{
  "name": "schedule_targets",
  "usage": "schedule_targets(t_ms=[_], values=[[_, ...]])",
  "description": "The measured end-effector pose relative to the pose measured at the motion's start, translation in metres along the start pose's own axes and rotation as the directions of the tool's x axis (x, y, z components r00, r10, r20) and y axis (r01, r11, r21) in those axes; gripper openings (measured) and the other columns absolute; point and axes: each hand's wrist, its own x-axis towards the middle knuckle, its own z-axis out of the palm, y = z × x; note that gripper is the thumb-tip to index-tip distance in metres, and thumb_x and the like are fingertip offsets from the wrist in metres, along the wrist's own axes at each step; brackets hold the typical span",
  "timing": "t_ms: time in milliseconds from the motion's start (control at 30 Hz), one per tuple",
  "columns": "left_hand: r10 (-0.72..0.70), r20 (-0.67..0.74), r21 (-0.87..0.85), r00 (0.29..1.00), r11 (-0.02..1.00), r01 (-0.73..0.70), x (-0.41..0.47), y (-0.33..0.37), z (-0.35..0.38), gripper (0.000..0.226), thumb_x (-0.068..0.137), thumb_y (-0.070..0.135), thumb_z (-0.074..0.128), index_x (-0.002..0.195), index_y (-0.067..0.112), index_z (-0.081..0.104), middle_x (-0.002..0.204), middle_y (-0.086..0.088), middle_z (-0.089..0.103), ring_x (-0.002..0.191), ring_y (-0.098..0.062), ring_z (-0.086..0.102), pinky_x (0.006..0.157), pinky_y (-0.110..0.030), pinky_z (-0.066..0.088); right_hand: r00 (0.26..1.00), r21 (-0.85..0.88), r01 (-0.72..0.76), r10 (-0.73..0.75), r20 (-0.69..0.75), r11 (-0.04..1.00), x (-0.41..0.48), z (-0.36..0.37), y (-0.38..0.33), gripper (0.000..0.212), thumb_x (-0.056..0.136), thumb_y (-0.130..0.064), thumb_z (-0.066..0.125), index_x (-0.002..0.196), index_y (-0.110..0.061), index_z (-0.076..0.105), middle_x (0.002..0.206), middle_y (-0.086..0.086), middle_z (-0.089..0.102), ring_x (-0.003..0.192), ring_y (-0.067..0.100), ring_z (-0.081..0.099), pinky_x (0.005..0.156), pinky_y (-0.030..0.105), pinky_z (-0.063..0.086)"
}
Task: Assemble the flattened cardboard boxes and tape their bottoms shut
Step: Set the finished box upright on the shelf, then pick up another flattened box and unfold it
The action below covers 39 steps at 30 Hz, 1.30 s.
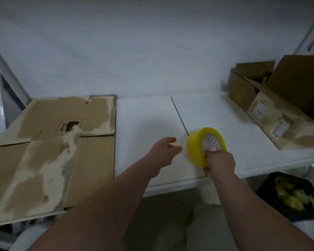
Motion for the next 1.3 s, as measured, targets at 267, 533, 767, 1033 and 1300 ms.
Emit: schedule_targets(t_ms=[267, 533, 767, 1033, 1300], values=[[0.164, -0.29, 0.771, 0.943, 0.624, 0.129, 0.005, -0.049, -0.041, 0.044, 0.093, 0.023, 0.055, 0.136, 0.018, 0.046, 0.135, -0.007, 0.044, 0.123, -0.025, 0.042, 0.1, -0.036, 0.04, 0.985, -0.341, -0.155, 0.173, 0.023, 0.927, 0.041, -0.025, 0.002, 0.066, 0.093, -0.05, 0.049, 0.136, -0.001, 0.043, 0.141, 0.02, 0.04, 0.128, 0.034, 0.037, 0.093, 0.035, 0.03], [-0.005, -0.553, 0.759, 0.833, 0.409, 0.507, -0.019, -0.079, -0.111, 0.048, 0.089, 0.024, 0.057, 0.133, 0.017, 0.042, 0.136, -0.009, 0.039, 0.127, -0.03, 0.037, 0.105, -0.045, 0.036, 0.983, -0.279, -0.161, 0.129, -0.132, 0.947, 0.021, -0.006, 0.0, 0.064, 0.09, -0.035, 0.056, 0.136, 0.006, 0.039, 0.144, 0.015, 0.019, 0.127, 0.035, 0.025, 0.102, 0.049, 0.032], [0.067, -0.519, 0.775, 0.852, 0.458, 0.435, -0.03, -0.06, -0.121, 0.036, 0.093, 0.021, 0.048, 0.127, 0.012, 0.045, 0.112, -0.006, 0.053, 0.095, -0.021, 0.057, 0.075, -0.031, 0.047, 0.929, -0.46, 0.329, -0.37, 0.001, 0.825, -0.032, 0.032, -0.037, 0.043, 0.091, -0.03, 0.05, 0.131, -0.013, 0.054, 0.14, 0.017, 0.038, 0.131, 0.035, 0.031, 0.104, 0.041, 0.028], [0.039, -0.555, 0.788, 0.831, 0.346, 0.51, -0.049, -0.007, -0.165, 0.033, 0.095, 0.008, 0.047, 0.128, 0.011, 0.051, 0.118, -0.009, 0.058, 0.106, -0.023, 0.058, 0.079, -0.026, 0.046, 0.728, -0.125, 0.609, -0.49, 0.48, 0.783, -0.11, 0.074, -0.081, 0.046, 0.09, -0.03, 0.056, 0.134, -0.014, 0.053, 0.135, 0.013, 0.053, 0.122, 0.027, 0.05, 0.1, 0.03, 0.039], [0.31, -0.704, 0.358, 0.639, 0.932, -0.058, -0.115, 0.084, -0.21, 0.049, 0.091, -0.003, 0.048, 0.135, 0.018, 0.051, 0.135, -0.008, 0.051, 0.089, -0.013, 0.055, 0.059, -0.016, 0.047, 0.576, 0.104, 0.688, -0.627, 0.524, 0.718, -0.147, 0.061, -0.111, 0.062, 0.088, -0.058, 0.053, 0.138, -0.023, 0.049, 0.142, 0.004, 0.047, 0.129, 0.022, 0.043, 0.109, 0.038, 0.033]])
